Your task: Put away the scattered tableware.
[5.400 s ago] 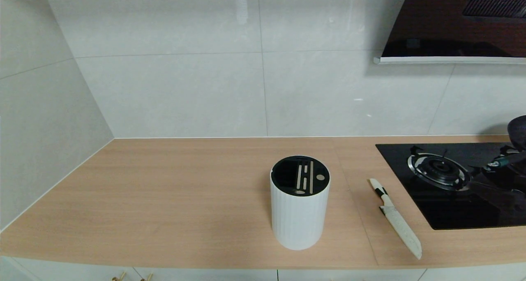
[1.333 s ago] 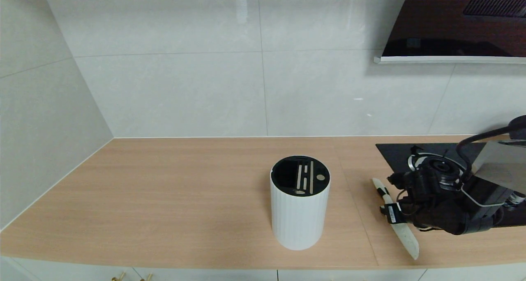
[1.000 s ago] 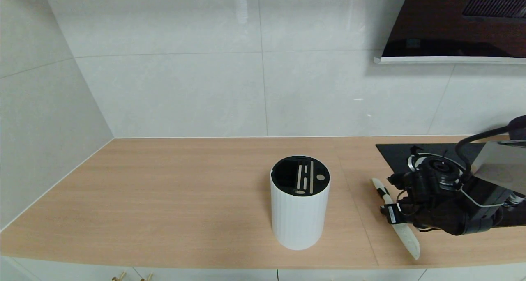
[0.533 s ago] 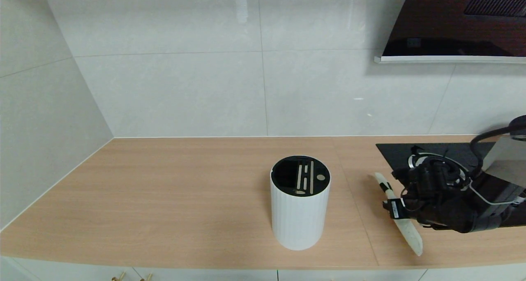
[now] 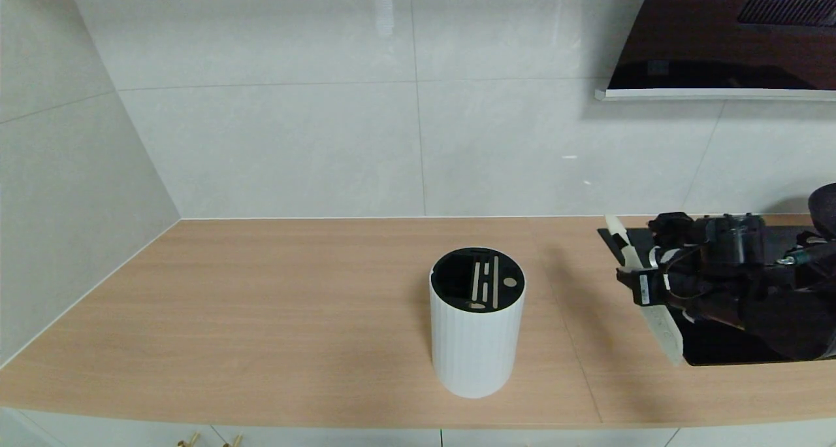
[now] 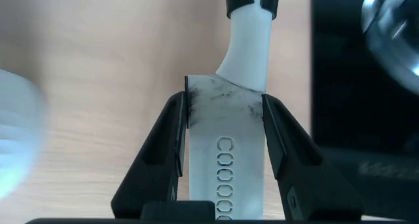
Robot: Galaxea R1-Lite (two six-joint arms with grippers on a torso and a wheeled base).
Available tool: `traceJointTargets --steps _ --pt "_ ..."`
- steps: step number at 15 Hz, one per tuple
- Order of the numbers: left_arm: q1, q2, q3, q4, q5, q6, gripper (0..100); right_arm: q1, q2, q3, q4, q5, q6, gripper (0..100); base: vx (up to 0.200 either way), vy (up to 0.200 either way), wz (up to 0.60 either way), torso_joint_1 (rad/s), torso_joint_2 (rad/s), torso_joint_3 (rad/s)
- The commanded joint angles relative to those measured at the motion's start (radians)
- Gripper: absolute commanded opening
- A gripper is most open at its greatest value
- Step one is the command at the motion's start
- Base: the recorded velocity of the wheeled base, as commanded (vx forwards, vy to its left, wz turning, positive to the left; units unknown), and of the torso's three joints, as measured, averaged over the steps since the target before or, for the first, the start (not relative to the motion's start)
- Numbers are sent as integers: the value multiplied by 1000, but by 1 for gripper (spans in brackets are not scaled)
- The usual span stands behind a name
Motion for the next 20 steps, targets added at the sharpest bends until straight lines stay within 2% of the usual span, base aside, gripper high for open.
traceJointTargets --steps 1,4,5,7,8,9,10,11,12,13,14,15,18,20 --pt "-27 136 -216 82 -84 -3 100 86 -234 -4 46 -42 -2 0 0 0 0 0 0 0" --pt "-33 521 -483 95 -312 3 100 236 -380 -110 214 -62 3 0 0 0 0 0 0 0" --pt "-33 607 -541 95 -340 2 100 282 -404 -117 223 -77 11 0 0 0 0 0 0 0" --pt "-41 809 -655 56 -343 -18 100 448 -470 -71 223 -137 23 0 0 0 0 0 0 0" --pt "-53 889 -683 9 -345 -43 100 505 -478 -64 223 -160 23 0 0 0 0 0 0 0" --pt "-93 960 -699 -42 -345 -72 100 539 -473 -67 223 -171 23 0 0 0 0 0 0 0" --pt "-168 1033 -701 -100 -340 -102 100 563 -463 -70 220 -172 27 0 0 0 0 0 0 0" --pt "-216 1095 -699 -149 -334 -132 100 579 -449 -73 218 -171 49 0 0 0 0 0 0 0" --pt "-231 1119 -695 -168 -332 -142 100 592 -440 -79 215 -171 61 0 0 0 0 0 0 0" --pt "-250 1208 -690 -249 -332 -170 100 634 -390 -126 215 -172 86 0 0 0 0 0 0 0" --pt "-253 1247 -692 -289 -332 -179 100 638 -371 -134 215 -172 90 0 0 0 0 0 0 0" --pt "-279 1326 -695 -401 -334 -204 100 661 -329 -146 215 -174 92 0 0 0 0 0 0 0" --pt "-322 1458 -695 -570 -325 -191 100 687 -259 -191 197 -183 90 0 0 0 0 0 0 0" --pt "-365 1490 -724 -585 -360 -210 100 717 -199 -245 197 -197 93 0 0 0 0 0 0 0"
